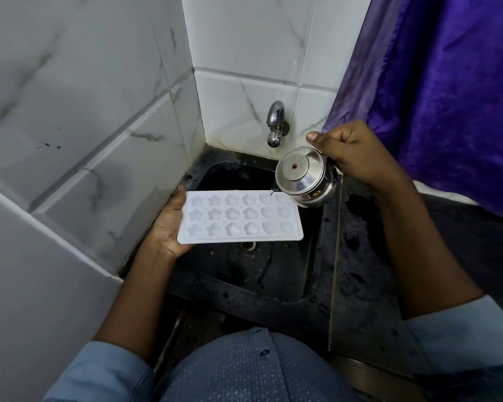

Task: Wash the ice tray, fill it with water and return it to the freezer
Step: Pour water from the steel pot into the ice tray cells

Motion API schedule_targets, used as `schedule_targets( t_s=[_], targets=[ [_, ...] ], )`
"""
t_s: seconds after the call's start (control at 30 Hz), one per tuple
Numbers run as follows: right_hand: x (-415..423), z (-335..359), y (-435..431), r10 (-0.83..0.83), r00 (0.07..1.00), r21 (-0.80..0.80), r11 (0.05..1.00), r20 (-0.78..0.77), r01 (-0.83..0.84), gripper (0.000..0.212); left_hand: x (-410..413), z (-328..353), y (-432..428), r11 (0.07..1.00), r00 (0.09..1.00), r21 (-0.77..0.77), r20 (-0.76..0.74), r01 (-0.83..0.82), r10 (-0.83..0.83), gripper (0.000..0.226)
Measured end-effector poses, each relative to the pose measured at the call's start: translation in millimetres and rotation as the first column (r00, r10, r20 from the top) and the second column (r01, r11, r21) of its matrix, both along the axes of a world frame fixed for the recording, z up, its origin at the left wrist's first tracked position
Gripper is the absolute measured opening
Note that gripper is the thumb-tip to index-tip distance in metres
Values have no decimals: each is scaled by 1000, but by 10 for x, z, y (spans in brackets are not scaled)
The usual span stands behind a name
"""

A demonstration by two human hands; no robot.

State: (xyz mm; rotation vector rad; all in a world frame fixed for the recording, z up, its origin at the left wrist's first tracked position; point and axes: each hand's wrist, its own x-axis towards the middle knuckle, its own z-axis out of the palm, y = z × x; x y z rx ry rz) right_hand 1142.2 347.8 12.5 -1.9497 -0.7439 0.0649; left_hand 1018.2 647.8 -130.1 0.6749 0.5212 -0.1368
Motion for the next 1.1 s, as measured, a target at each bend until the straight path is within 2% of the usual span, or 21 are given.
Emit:
schedule_targets(
  t_s=[0.2, 0.4, 0.67, 1.1],
  targets=[
    [-57, 20, 72, 26, 1000, -32, 999, 3, -26, 57, 24, -48, -4, 1000, 1000, 17, -10, 10, -10, 69],
    [-103, -8, 116, 47, 999, -13, 999, -18, -47, 65, 33, -87, -18, 1000, 1000, 3, 6, 21, -21, 71],
    [-88, 4, 114, 46, 999, -43, 998, -5, -46, 62, 34, -101, 3, 1000, 1000, 2, -1, 14, -14, 69],
    [-123, 24, 117, 41, 999, 22, 999, -8, -40, 66, 53, -114, -16, 999, 999, 34, -29, -12, 13, 71]
  ],
)
